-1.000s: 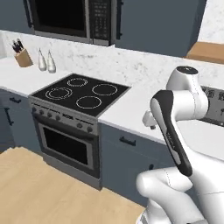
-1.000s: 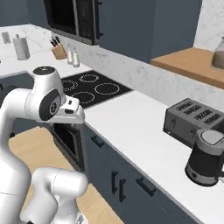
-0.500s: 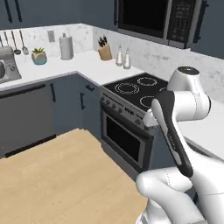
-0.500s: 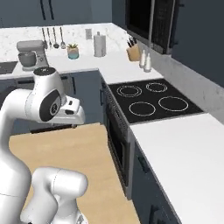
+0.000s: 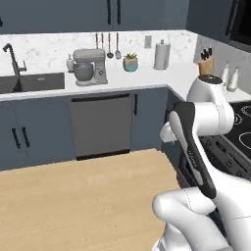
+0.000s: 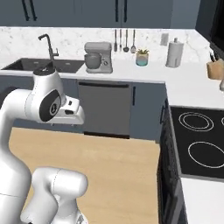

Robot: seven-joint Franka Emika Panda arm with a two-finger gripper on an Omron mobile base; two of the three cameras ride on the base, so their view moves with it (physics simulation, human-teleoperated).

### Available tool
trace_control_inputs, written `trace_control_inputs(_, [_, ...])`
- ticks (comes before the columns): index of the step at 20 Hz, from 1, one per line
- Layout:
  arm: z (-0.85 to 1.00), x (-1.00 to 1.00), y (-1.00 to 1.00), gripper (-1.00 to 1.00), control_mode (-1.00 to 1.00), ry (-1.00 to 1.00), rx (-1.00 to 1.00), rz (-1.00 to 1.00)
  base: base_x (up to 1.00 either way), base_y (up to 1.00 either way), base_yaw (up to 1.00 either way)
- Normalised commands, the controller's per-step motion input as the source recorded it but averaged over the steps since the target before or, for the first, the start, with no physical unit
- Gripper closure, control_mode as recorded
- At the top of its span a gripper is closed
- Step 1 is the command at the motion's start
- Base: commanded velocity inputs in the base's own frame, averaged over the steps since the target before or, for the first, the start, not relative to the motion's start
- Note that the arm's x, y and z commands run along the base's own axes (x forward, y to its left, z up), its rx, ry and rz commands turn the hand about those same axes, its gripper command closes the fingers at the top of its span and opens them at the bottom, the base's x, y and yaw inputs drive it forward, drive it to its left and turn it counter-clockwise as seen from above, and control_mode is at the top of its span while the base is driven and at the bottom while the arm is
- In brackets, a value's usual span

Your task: Navigate to the toaster oven.

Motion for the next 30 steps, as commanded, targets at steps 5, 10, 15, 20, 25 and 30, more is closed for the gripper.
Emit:
trace_control_inputs(5, [0.00, 0.00, 0.00, -1.00, 1.00, 0.00, 0.00, 0.00, 0.73, 0.32, 0.69])
trace_control_inputs(10, [0.00, 0.00, 0.00, -1.00, 1.00, 0.00, 0.00, 0.00, 0.94, 0.30, 0.61])
trace_control_inputs(15, [0.00, 0.00, 0.00, -1.00, 1.00, 0.00, 0.00, 0.00, 1.00, 0.20, 0.46])
trace_control_inputs(20, [0.00, 0.00, 0.00, -1.00, 1.00, 0.00, 0.00, 0.00, 1.00, 0.10, 0.35])
trace_control_inputs(25, [0.00, 0.00, 0.00, -1.00, 1.00, 0.00, 0.00, 0.00, 1.00, 0.15, 0.17])
trace_control_inputs(30, [0.00, 0.00, 0.00, -1.00, 1.00, 0.00, 0.00, 0.00, 1.00, 0.43, 0.00])
